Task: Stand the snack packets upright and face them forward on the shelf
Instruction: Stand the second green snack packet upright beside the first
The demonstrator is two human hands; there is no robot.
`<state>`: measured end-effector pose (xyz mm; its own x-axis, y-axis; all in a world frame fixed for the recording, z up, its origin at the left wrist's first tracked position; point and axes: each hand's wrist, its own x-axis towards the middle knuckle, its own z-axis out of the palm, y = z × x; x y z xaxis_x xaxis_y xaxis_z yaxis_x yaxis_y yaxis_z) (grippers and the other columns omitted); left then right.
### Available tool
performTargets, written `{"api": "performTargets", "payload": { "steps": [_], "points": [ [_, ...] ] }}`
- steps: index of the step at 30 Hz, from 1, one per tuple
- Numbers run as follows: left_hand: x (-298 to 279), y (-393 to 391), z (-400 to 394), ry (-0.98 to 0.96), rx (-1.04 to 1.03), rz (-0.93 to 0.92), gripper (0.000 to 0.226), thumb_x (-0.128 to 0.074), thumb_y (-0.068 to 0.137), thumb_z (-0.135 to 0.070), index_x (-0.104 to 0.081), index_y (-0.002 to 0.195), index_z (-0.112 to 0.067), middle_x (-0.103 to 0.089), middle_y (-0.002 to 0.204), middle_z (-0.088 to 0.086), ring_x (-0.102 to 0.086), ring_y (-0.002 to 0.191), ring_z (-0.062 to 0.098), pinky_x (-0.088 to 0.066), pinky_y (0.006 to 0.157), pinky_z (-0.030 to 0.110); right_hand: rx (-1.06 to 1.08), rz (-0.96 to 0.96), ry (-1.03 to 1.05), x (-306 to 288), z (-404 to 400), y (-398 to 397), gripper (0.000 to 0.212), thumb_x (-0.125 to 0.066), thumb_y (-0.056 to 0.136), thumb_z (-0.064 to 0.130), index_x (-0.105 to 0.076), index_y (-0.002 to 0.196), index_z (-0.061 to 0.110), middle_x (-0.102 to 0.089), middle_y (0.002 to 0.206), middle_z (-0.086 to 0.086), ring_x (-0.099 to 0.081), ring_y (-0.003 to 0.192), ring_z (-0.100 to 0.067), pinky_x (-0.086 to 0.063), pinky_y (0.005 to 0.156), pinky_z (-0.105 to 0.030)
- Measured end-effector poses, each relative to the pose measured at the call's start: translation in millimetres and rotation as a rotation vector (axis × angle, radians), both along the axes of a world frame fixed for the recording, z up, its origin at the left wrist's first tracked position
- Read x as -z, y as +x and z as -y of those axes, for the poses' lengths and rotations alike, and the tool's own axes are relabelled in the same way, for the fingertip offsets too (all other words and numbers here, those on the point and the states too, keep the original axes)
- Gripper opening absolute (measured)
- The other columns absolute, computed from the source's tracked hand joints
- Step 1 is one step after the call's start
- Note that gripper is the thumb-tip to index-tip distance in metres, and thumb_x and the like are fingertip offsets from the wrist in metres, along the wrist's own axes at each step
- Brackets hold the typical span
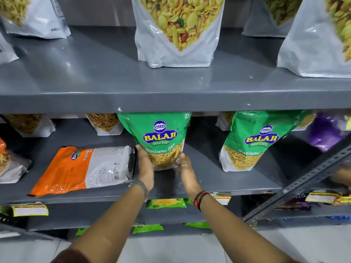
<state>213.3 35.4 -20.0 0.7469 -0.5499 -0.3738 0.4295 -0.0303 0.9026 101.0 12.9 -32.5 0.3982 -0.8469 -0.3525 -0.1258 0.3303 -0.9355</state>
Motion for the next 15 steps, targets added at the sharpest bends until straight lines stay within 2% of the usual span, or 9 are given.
{"api": "performTargets", "payload": {
  "steps": [1, 3, 5, 7, 9, 10, 12, 14, 15],
  "points": [
    [0, 8, -1, -0.002, 0.067, -0.02, 0.059, -0.021, 0.094, -0.056, -0.044, 0.137, -0.023, -0.049, 0.131, -0.011, -0.05, 0.114, 0.006, -0.032, 0.1, 0.021, -0.022, 0.001, 0.005, 1, -2, -2, 0.046, -0.023, 0.096, 0.049, -0.038, 0.134, 0.028, -0.044, 0.142, 0.001, -0.041, 0.134, -0.021, -0.027, 0.115, -0.047],
    [4, 20, -4, 0.009, 0.181, -0.043, 0.064, -0.018, 0.092, -0.06, -0.042, 0.139, -0.024, -0.046, 0.144, -0.005, -0.044, 0.127, 0.009, -0.028, 0.109, 0.025, -0.035, 0.035, 0.001, 3, -3, -4, 0.044, -0.026, 0.095, 0.049, -0.036, 0.135, 0.031, -0.042, 0.144, 0.002, -0.041, 0.133, -0.02, -0.029, 0.112, -0.041],
    [5, 23, -9, 0.028, 0.189, -0.064, 0.062, -0.019, 0.094, -0.057, -0.038, 0.141, -0.021, -0.041, 0.149, 0.0, -0.039, 0.133, 0.011, -0.028, 0.105, 0.022, 0.001, 0.061, -0.013, 5, -1, -7, 0.033, -0.032, 0.097, 0.04, -0.041, 0.127, 0.029, -0.043, 0.14, -0.002, -0.047, 0.127, -0.022, -0.038, 0.108, -0.039],
    [9, 21, -21, 0.075, 0.157, -0.098, 0.055, -0.027, 0.097, -0.045, -0.035, 0.143, -0.015, -0.039, 0.15, 0.005, -0.04, 0.134, 0.018, -0.031, 0.105, 0.026, 0.054, 0.021, 0.0, 7, -1, -9, 0.018, -0.039, 0.098, 0.023, -0.047, 0.113, 0.022, -0.049, 0.125, -0.009, -0.055, 0.105, -0.022, -0.051, 0.089, -0.036],
    [19, 18, -39, 0.11, 0.142, -0.173, 0.047, -0.036, 0.099, -0.026, -0.035, 0.14, -0.005, -0.04, 0.147, 0.016, -0.048, 0.119, 0.024, -0.041, 0.097, 0.032, 0.026, -0.056, 0.02, 10, -8, -5, 0.017, -0.041, 0.095, 0.009, -0.053, 0.107, 0.013, -0.052, 0.106, -0.011, -0.054, 0.08, -0.016, -0.051, 0.066, -0.026],
    [23, 17, -48, 0.104, 0.14, -0.243, 0.043, -0.037, 0.098, -0.018, -0.037, 0.138, 0.0, -0.043, 0.143, 0.021, -0.051, 0.11, 0.026, -0.046, 0.09, 0.032, -0.031, -0.092, 0.007, 10, -13, -1, 0.02, -0.04, 0.093, 0.004, -0.056, 0.105, 0.01, -0.053, 0.101, -0.011, -0.053, 0.075, -0.014, -0.049, 0.062, -0.024],
    [25, 17, -66, 0.091, 0.143, -0.362, 0.035, -0.037, 0.097, -0.01, -0.043, 0.129, 0.001, -0.052, 0.127, 0.024, -0.057, 0.088, 0.026, -0.054, 0.073, 0.027, -0.159, -0.114, -0.074, 8, -23, 15, 0.028, -0.037, 0.089, -0.005, -0.059, 0.101, 0.008, -0.055, 0.101, -0.01, -0.053, 0.082, -0.016, -0.05, 0.069, -0.027],
    [24, 21, -83, 0.094, 0.126, -0.416, 0.022, -0.038, 0.097, -0.01, -0.045, 0.116, -0.004, -0.059, 0.1, 0.018, -0.059, 0.071, 0.022, -0.055, 0.051, 0.02, -0.234, -0.109, -0.22, -2, -32, 37, 0.034, -0.037, 0.085, -0.011, -0.06, 0.105, 0.004, -0.056, 0.109, -0.011, -0.052, 0.096, -0.019, -0.049, 0.088, -0.037],
    [24, 27, -93, 0.091, 0.109, -0.435, 0.019, -0.039, 0.096, -0.012, -0.045, 0.112, -0.005, -0.058, 0.09, 0.015, -0.059, 0.068, 0.021, -0.054, 0.046, 0.018, -0.254, -0.131, -0.324, -9, -37, 51, 0.036, -0.037, 0.084, -0.012, -0.06, 0.108, 0.002, -0.057, 0.114, -0.014, -0.052, 0.101, -0.021, -0.045, 0.096, -0.04]
  ]
}}
